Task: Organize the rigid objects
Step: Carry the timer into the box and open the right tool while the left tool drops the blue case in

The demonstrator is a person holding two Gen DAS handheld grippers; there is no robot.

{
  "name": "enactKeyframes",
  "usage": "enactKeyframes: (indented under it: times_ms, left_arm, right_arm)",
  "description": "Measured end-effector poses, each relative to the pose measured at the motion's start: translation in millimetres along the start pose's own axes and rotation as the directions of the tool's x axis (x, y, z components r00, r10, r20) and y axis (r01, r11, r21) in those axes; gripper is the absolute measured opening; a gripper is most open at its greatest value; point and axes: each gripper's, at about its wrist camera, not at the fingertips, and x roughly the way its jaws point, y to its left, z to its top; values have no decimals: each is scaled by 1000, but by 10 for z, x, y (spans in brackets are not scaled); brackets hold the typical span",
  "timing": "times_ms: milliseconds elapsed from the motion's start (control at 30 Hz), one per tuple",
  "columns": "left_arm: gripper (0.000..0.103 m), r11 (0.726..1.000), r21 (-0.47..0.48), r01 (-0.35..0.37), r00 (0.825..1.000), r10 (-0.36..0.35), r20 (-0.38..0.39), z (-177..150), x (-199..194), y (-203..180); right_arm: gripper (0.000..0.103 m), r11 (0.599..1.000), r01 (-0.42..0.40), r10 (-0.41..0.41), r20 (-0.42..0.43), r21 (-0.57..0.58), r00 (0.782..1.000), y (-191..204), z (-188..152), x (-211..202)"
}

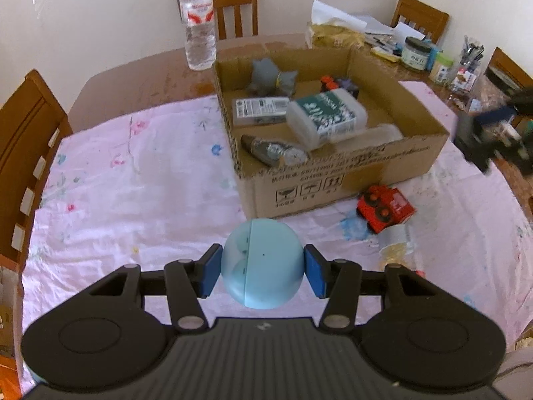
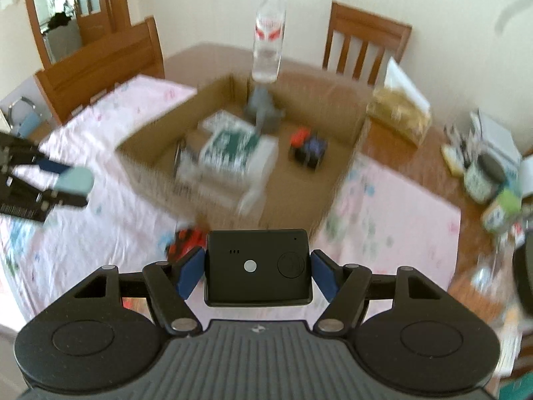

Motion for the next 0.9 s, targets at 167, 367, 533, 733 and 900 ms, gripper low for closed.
enactKeyframes:
  times_ms: [167, 367, 533, 733, 900]
  left_arm:
    - [52, 1000, -5, -3, 1000, 4, 25, 60, -73, -31]
    - [52, 1000, -8, -11, 999, 12, 52, 117, -135, -78]
    - [52, 1000, 1, -8, 998, 7, 60, 170, -156, -120]
    - [52, 999, 32, 6, 998, -8, 63, 275, -146, -171]
    - [52, 998, 67, 22, 996, -27, 80, 428, -134, -218]
  right_arm:
    - [74, 1000, -15, 15, 23, -25, 1000, -76, 315, 305]
    - [77, 1000, 6, -6, -10, 3, 1000, -192, 444, 671]
    - [103, 1000, 0, 0, 41, 23, 999, -179, 417, 562]
    - [103, 998, 7, -10, 54, 69, 998, -138, 327, 347]
    - [103, 989, 25, -34, 59, 144, 998, -109, 188, 175]
